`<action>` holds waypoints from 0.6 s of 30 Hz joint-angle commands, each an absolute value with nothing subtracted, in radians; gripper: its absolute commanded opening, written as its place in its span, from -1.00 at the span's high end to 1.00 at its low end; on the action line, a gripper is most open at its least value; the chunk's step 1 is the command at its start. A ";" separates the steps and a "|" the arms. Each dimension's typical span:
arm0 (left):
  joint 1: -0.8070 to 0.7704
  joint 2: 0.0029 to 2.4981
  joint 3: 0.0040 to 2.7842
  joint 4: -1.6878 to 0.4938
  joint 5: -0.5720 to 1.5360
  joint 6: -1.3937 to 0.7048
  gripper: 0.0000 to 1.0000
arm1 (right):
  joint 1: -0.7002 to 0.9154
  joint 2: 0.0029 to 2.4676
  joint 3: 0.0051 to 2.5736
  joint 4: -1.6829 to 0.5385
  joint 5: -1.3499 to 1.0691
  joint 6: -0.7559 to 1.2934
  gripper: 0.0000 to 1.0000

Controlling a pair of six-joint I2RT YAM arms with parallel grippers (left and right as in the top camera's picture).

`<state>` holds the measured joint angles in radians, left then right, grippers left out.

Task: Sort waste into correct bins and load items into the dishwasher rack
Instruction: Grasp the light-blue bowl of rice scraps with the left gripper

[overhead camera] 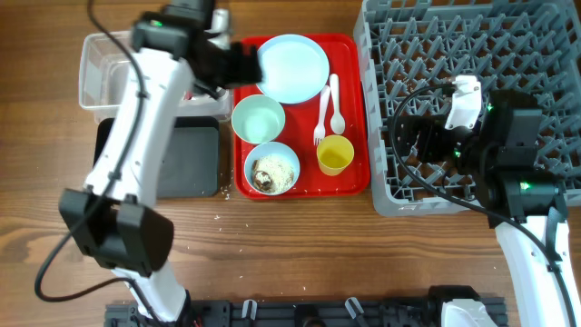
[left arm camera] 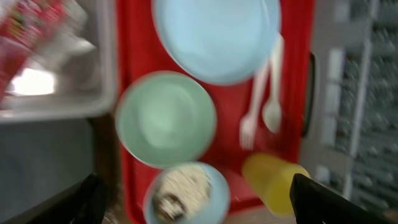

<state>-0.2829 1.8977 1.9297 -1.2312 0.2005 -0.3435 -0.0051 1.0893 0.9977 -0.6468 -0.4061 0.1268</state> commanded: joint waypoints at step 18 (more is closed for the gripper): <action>-0.641 1.913 1.296 -0.692 -0.133 -0.988 0.20 | 0.000 1.096 1.014 -0.693 -0.392 0.133 -1.00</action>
